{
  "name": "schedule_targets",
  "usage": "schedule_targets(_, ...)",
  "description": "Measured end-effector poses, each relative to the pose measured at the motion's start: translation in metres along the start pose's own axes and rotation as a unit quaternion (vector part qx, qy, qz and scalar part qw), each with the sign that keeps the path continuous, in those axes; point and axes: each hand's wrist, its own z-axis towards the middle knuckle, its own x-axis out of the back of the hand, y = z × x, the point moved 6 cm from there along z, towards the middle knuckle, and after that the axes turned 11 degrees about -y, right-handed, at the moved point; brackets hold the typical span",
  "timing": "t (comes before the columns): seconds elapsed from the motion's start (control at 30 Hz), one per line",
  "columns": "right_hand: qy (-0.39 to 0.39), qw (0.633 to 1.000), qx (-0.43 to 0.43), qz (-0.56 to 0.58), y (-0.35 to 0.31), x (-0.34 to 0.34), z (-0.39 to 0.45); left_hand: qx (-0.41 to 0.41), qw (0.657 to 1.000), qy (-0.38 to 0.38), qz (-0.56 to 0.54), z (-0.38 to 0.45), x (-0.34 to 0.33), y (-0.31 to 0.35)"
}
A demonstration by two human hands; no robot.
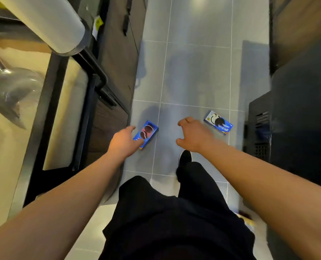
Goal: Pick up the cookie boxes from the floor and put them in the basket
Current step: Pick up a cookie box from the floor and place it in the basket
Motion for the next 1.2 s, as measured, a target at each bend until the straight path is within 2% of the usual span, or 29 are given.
schedule_targets(0.17, -0.04, 0.998, 0.051, -0.019, 0.018, 0.019, 0.057, 0.051, 0.996, 0.029, -0.067, 0.031, -0.003, 0.015)
schedule_targets(0.4, -0.093, 0.994, 0.045, 0.042, 0.029, -0.027, 0.15, 0.113, 0.985, 0.005, -0.131, 0.103, -0.048, -0.014)
schedule_targets(0.6, -0.105, 0.991, 0.032, 0.08, 0.039, -0.124, 0.28, 0.148, 0.972, -0.013, -0.18, 0.22, -0.136, -0.086)
schedule_targets(0.77, -0.109, 0.989, 0.02, 0.096, 0.054, -0.219, 0.4, 0.172, 0.959, 0.022, -0.224, 0.324, -0.213, -0.155)
schedule_targets(0.97, -0.057, 0.987, 0.004, 0.152, 0.071, -0.305, 0.526, 0.205, 0.937, 0.092, -0.267, 0.43, -0.29, -0.234)
schedule_targets(1.03, -0.034, 0.984, 0.007, 0.175, 0.073, -0.321, 0.556, 0.23, 0.915, 0.12, -0.309, 0.45, -0.31, -0.254)
schedule_targets(1.07, -0.026, 0.981, 0.007, 0.193, 0.073, -0.325, 0.569, 0.248, 0.892, 0.13, -0.354, 0.458, -0.32, -0.262)
schedule_targets(1.2, -0.037, 0.968, 0.015, 0.246, 0.073, -0.34, 0.604, 0.281, 0.767, 0.123, -0.564, 0.486, -0.356, -0.282)
